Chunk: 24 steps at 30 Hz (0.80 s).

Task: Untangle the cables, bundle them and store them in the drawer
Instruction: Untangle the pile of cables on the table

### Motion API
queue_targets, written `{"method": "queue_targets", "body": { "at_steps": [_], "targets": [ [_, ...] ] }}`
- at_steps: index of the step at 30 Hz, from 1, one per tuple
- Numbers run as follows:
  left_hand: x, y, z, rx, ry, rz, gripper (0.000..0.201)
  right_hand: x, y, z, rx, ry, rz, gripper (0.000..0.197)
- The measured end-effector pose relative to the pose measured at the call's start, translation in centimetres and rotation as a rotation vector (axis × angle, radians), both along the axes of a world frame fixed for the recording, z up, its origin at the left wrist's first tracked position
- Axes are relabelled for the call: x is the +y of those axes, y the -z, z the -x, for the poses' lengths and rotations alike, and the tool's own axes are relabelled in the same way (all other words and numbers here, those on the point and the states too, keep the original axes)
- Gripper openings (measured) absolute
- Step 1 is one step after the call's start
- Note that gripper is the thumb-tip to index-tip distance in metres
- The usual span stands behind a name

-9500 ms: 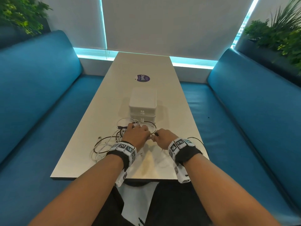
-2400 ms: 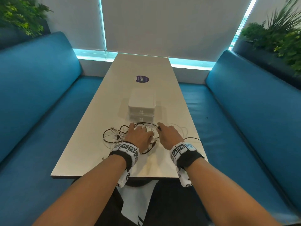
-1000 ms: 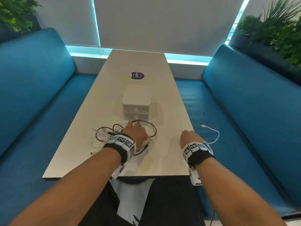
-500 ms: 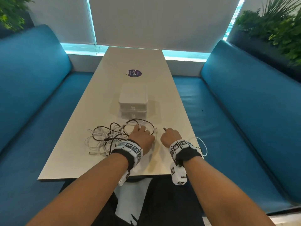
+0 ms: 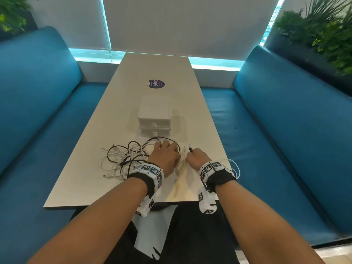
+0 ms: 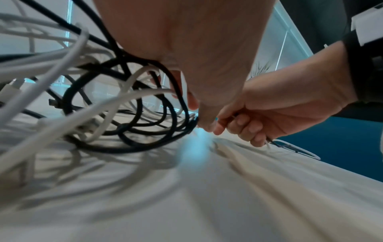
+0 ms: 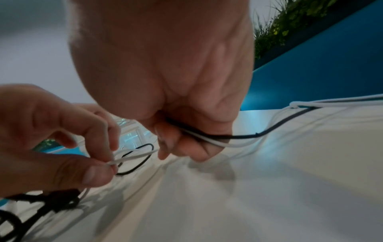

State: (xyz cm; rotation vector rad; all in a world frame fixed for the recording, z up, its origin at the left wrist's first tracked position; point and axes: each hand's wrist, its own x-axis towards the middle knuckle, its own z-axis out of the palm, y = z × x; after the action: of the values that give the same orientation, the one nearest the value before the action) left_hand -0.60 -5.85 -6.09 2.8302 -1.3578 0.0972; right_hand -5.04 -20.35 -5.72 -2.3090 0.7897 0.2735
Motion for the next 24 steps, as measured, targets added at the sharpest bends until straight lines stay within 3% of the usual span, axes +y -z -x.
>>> {"method": "queue_targets", "body": {
  "at_steps": [3,5,8,10,12,15,21,24],
  "targets": [
    [0.2,0.0,-0.1,0.017,0.038,0.008,0.009,0.1,-0.1,-0.4,-0.075,0.003,-0.08,0.04],
    [0.3,0.1,-0.1,0.011,0.052,0.027,0.007,0.5,-0.5,-0.4,-0.141,-0.012,-0.069,0.032],
    [0.5,0.2,0.1,0.012,0.06,0.073,0.005,0.9,-0.8,-0.4,-0.169,-0.089,0.051,0.026],
    [1.0,0.2,0.0,0.03,0.031,0.08,0.011,0.7,-0.6,-0.4,-0.157,-0.141,0.172,0.038],
    [1.9,0.1,-0.4,0.036,0.003,0.054,0.017,0.0,-0.5,-0.1,-0.119,-0.129,0.251,0.045],
    [2.6,0.0,-1.1,0.031,0.023,-0.005,0.024,-0.7,-0.6,0.2,-0.059,-0.1,0.28,0.038],
    [1.3,0.2,0.0,-0.01,0.118,-0.063,0.02,0.5,-1.5,-0.3,-0.268,-0.242,0.139,0.03],
    [1.4,0.3,0.4,0.006,0.117,-0.092,0.017,0.9,-1.6,-0.1,-0.358,-0.261,-0.049,0.032]
  ]
}}
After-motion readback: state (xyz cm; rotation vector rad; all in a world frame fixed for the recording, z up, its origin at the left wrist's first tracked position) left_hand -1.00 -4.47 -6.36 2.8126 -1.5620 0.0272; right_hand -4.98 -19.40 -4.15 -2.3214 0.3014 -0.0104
